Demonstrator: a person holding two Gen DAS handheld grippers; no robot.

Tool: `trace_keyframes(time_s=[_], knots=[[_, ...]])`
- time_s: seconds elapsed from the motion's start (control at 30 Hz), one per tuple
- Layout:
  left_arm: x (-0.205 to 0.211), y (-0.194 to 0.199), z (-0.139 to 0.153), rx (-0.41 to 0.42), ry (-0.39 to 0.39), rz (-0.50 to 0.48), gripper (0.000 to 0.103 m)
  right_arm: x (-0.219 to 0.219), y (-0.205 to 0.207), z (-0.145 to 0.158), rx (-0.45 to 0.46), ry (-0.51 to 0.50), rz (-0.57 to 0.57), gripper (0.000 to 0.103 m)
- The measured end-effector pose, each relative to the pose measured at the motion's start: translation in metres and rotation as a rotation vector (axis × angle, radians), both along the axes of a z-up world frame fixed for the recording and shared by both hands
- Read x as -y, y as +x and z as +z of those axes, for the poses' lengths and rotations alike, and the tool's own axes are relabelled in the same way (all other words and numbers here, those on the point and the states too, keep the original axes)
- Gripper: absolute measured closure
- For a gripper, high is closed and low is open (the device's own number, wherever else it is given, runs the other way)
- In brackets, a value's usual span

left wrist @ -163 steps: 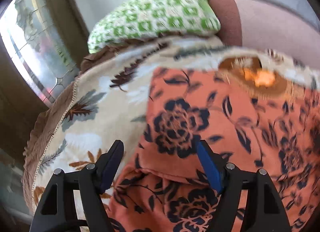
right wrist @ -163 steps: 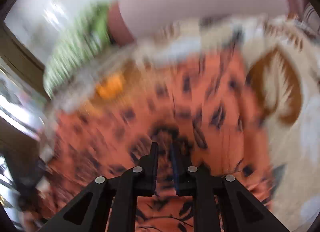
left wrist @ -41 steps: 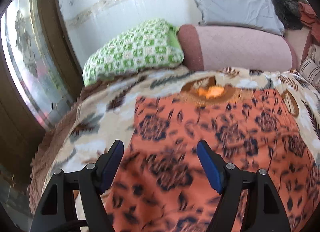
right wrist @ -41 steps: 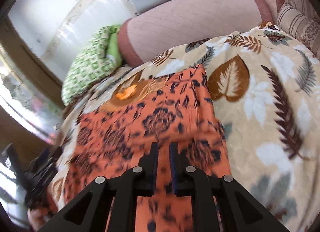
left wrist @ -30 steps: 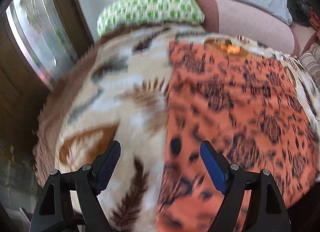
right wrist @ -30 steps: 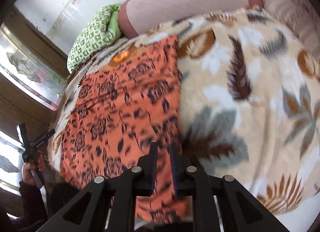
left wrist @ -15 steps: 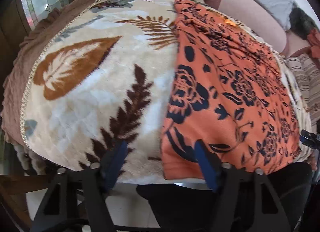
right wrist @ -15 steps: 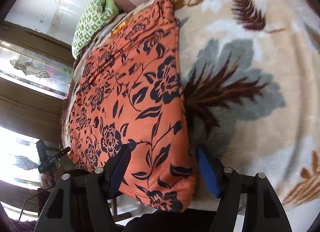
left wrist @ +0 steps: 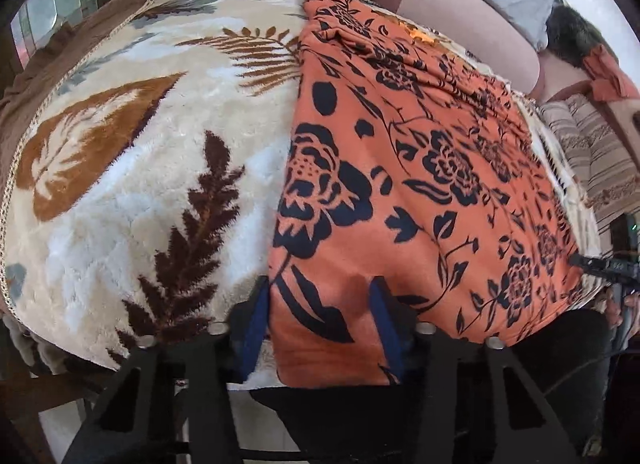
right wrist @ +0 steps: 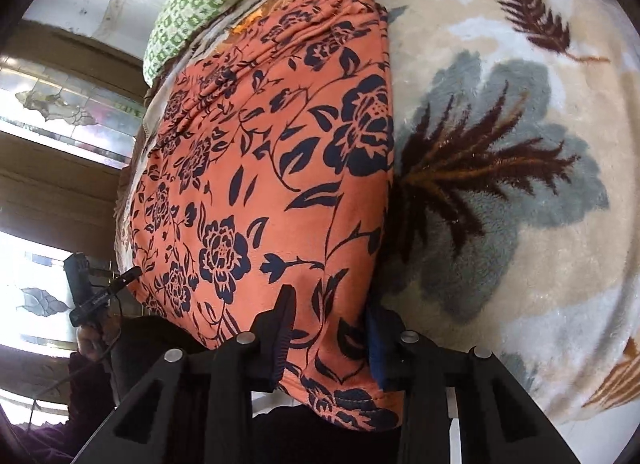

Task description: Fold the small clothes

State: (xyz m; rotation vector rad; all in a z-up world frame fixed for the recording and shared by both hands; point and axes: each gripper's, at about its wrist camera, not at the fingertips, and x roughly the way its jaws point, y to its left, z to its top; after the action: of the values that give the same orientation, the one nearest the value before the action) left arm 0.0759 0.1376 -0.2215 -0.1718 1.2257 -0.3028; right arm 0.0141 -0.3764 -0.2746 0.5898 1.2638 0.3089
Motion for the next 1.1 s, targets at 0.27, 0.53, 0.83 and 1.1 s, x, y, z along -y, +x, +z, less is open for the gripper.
trace_keyframes(time_s=[0.27,0.53,0.83,1.1], knots=[[0.004,0.004,0.0,-0.009,-0.068,-0.056,0.094,-0.021,-0.002,0.008,0.065,-0.021,0.06,0.091],[-0.003,0.005,-0.003,-0.008,-0.06,-0.037,0.062,-0.013,0.0,0.033,0.121,-0.03,0.018,0.09],[0.018,0.017,-0.006,-0.018,-0.039,-0.084,0.094,0.001,-0.002,-0.011,-0.025,0.053,-0.027,0.088],[0.009,0.022,0.032,0.034,-0.141,-0.116,0.095,0.007,-0.003,0.036,0.144,0.147,-0.039,0.093]])
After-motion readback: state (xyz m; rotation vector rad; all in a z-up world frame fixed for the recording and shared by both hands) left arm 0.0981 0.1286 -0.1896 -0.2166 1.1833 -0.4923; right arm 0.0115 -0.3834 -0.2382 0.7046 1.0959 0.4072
